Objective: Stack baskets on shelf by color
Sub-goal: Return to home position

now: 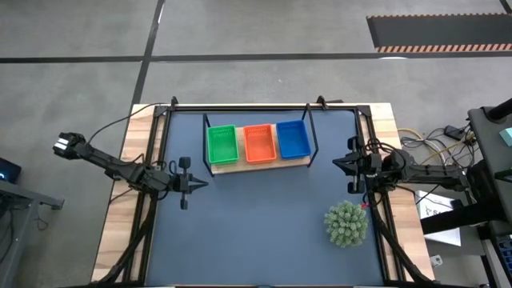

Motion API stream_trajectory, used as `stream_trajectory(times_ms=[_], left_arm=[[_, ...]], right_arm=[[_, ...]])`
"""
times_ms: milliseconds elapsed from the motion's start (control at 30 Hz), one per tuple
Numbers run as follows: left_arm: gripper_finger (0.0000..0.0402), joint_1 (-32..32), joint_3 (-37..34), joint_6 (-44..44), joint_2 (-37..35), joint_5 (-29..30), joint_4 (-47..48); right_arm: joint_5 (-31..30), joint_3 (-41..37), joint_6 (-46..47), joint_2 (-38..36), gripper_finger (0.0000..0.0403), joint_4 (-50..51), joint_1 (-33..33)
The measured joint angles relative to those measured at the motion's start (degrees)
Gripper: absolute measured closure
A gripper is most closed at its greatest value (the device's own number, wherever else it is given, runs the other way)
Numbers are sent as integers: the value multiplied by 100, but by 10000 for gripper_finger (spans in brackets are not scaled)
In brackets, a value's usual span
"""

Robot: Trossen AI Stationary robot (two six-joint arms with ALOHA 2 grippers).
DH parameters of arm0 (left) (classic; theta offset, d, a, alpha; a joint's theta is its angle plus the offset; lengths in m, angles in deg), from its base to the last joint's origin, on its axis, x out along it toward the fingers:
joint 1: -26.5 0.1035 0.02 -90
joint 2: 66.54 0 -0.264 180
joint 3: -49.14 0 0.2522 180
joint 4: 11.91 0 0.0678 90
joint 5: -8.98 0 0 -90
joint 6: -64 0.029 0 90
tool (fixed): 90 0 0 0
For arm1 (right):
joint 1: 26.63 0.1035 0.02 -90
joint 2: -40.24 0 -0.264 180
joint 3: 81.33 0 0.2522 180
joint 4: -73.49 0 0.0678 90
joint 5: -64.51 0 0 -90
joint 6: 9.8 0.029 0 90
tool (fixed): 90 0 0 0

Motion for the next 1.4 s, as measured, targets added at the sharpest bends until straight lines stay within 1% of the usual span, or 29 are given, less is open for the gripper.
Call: stream_trajectory(times_ms=[767, 1400], left_arm=[[402, 0, -1, 2, 467, 0, -2], [402, -1, -2, 2, 1151, -2, -2]], right_arm=[[-2, 4, 0, 0, 394, 2, 0], [-2, 7, 0, 0, 394, 1, 0]])
